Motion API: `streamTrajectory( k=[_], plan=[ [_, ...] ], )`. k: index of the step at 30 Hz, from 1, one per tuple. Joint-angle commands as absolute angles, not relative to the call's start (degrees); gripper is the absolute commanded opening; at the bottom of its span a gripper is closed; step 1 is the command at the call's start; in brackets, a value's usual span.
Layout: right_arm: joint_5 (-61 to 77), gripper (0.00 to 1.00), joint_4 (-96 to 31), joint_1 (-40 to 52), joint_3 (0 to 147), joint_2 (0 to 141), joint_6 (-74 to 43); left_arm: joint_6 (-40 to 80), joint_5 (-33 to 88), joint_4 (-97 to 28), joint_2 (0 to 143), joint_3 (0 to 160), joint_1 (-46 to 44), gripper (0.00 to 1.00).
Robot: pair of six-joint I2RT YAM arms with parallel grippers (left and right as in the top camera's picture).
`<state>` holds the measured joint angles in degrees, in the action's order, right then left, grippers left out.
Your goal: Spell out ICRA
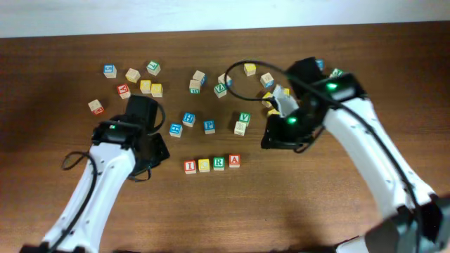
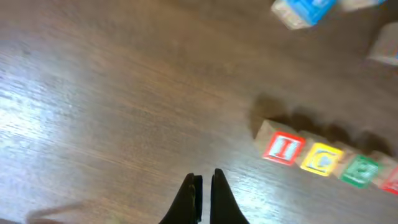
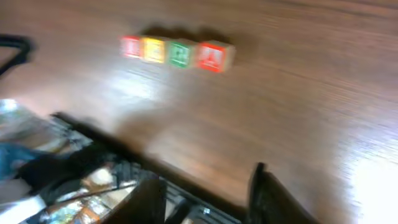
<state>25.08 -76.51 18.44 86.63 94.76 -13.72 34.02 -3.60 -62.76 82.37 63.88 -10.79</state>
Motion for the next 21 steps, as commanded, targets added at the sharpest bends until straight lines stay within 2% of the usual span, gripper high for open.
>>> streamTrajectory(
  k=[1, 5, 7, 9, 18, 21],
  plan=[
    [17.3, 0.04, -73.3, 22.1, 86.7, 100.6, -20.3, 31.7, -2.7, -61.4, 88.7, 62.0, -10.7, 0.0],
    [18.5, 0.04, -69.5, 22.5, 86.7, 109.0, -21.5, 30.9, -1.1, -59.9, 94.2, 62.0, -10.7, 0.0],
    [19.3, 0.04, -68.4, 22.5, 86.7, 112.8, -21.5, 24.3, 5.4, -57.8, 97.0, 62.0, -10.7, 0.0],
    [21.1, 0.04, -68.1, 22.5, 86.7, 114.8, -21.5, 23.7, 7.4, -57.0, 98.9, 62.0, -10.7, 0.0],
    [23.8, 0.04, -60.5, 24.9, 82.0, 115.6, -21.6, 23.7, 8.2, -55.5, 100.4, 61.8, -10.7, 0.0],
    [19.4, 0.04, -60.2, 25.8, 81.5, 115.6, -25.1, 23.7, 9.2, -55.1, 101.1, 61.7, -10.7, 0.0]
  ],
)
